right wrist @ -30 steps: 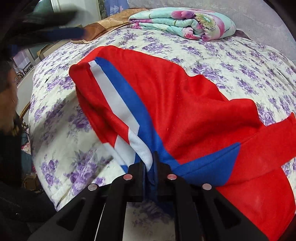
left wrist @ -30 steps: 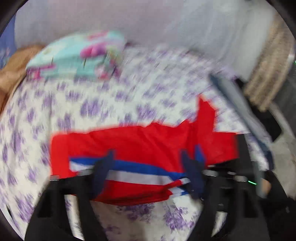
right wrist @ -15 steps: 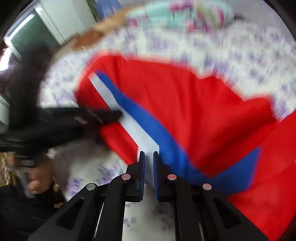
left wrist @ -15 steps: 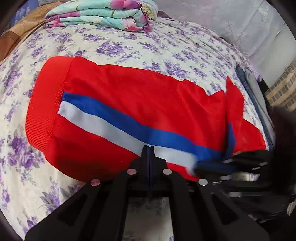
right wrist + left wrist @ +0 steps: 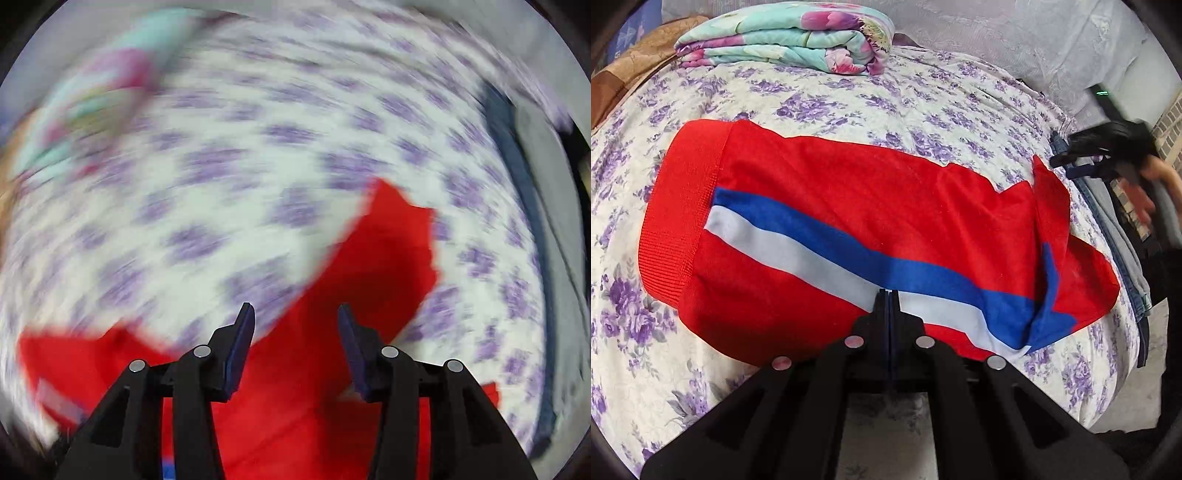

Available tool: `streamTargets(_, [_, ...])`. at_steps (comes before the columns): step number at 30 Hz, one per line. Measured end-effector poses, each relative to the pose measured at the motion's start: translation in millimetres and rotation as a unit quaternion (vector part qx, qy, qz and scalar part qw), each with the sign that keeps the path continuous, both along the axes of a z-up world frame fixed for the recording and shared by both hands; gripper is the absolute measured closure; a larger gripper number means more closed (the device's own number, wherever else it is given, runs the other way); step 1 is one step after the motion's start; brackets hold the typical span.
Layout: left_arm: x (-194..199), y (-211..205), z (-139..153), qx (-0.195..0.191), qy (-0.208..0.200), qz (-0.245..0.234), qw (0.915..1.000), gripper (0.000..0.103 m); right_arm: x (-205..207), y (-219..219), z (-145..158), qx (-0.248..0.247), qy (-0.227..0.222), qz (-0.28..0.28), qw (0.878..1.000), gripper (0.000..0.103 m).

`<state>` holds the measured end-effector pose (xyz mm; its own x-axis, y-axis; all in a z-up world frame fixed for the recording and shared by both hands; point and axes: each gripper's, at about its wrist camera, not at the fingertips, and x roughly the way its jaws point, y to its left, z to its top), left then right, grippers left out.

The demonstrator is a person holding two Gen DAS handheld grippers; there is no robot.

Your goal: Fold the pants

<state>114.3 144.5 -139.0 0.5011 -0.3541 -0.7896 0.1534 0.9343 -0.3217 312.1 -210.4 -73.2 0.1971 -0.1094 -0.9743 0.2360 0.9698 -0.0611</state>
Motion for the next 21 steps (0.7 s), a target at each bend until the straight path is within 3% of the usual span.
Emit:
streamTargets(5, [0, 1, -1, -0.004, 0.000, -0.003, 1.0000, 0.102, 26, -18, -35, -0.008, 0.036, -0.061, 0.997, 0.059])
streamTargets(8, [-1, 0, 0, -0.001, -0.003, -0.005, 1.0000, 0.102, 28, -26, -57, -0.007, 0.051, -0.069, 0.996, 0.058])
streamTargets(9, [-1, 0, 0, -0.001, -0.003, -0.005, 1.0000, 0.102, 25, -28, -56, -0.004, 0.038, -0.070, 0.997, 0.068])
streamTargets(10, [-1, 1, -1, -0.002, -0.004, -0.005, 1.0000, 0.102, 21, -31, -52, -0.002, 0.025, -0.071, 0.997, 0.094])
streamTargets(15, [-1, 1, -1, -0.002, -0.007, -0.009, 0.9999, 0.102, -37, -63, 6, 0.071, -0.072, -0.055, 0.993, 0.096])
streamTargets(18, [-1, 3, -1, -0.004, -0.008, -0.012, 0.9999, 0.102, -104, -101, 42, 0.124, -0.137, -0.056, 0.981, 0.096])
streamTargets(21, [-2, 2, -1, -0.002, -0.010, -0.015, 0.9998, 0.102, -175, -145, 46, 0.157, -0.184, -0.075, 0.967, 0.096])
